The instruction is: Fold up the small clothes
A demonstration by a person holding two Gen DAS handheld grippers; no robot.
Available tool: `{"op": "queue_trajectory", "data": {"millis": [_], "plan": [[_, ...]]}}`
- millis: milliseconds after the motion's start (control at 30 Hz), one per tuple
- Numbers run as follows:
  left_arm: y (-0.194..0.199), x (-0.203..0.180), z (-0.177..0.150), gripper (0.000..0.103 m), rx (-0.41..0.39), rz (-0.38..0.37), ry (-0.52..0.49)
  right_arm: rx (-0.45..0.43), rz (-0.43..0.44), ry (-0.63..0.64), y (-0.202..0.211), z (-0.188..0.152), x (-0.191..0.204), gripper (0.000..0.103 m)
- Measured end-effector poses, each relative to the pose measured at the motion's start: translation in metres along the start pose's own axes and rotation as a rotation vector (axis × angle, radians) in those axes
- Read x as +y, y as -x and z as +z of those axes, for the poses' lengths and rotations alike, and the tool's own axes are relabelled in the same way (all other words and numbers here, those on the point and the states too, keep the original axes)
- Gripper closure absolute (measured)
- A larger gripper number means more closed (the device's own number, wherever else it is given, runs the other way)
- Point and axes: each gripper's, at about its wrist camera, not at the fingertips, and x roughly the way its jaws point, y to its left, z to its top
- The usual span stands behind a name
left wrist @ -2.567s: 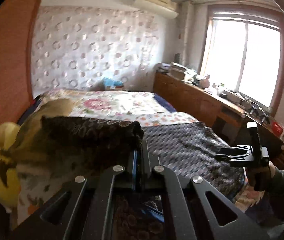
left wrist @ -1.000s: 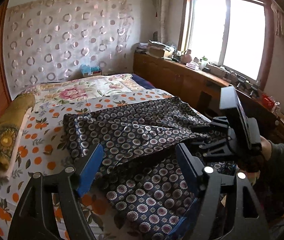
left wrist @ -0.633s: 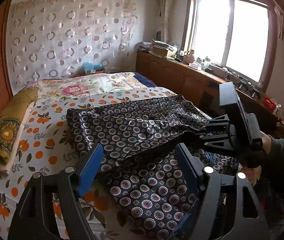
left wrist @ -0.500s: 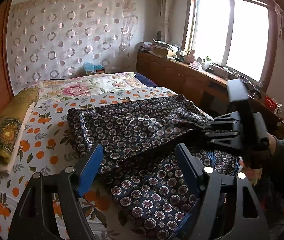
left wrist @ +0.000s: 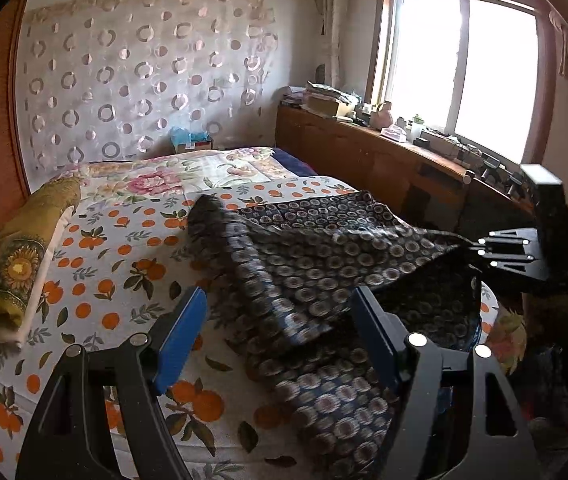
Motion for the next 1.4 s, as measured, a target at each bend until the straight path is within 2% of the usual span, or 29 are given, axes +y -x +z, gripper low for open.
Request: {"op": "queue_trajectory", "data": {"millis": [167,400,533,600,633,667,733,867,1067,1233,1400], "plan": [[-0.001,-0.001,0.0,0.027,0.003,0.001,-0.002,0.043,-0.015,-0.044,0.002,-0.019,-0.015,0.099],[0.0,-0.001,0.0,0.027,0.003,0.001,-0.004,0.054,-0.032,-0.061,-0.002,-0.019,-0.014,0.099],[0.0,-0.001,0.001,0.027,0.003,0.003,-0.003,0.046,-0.044,-0.047,-0.004,-0.013,-0.012,0.093],[0.0,0.0,0.0,0.027,0.003,0.006,-0.001,0.043,-0.061,-0.038,0.0,-0.011,-0.011,0.079],[0.0,0.001,-0.001,0.027,0.002,0.007,0.001,0.037,-0.076,-0.036,0.003,-0.009,-0.012,0.061],[0.0,0.003,-0.002,0.027,0.002,0.008,0.003,0.028,-0.083,-0.035,0.005,-0.008,-0.012,0.048],[0.0,0.005,-0.003,0.027,0.001,0.012,0.007,0.01,-0.08,-0.038,0.008,-0.004,-0.011,0.042],[0.001,0.01,-0.007,0.027,0.004,0.023,0.014,-0.022,-0.06,0.004,0.015,0.007,0.002,0.041],[0.005,0.018,-0.009,0.027,0.007,0.041,0.022,-0.018,0.06,0.103,-0.006,0.024,0.043,0.041],[0.009,0.023,-0.01,0.027,0.005,0.057,0.031,0.036,0.169,0.183,-0.042,0.035,0.08,0.041],[0.011,0.028,-0.011,0.027,0.004,0.064,0.04,0.112,0.238,0.255,-0.073,0.043,0.105,0.041]]}}
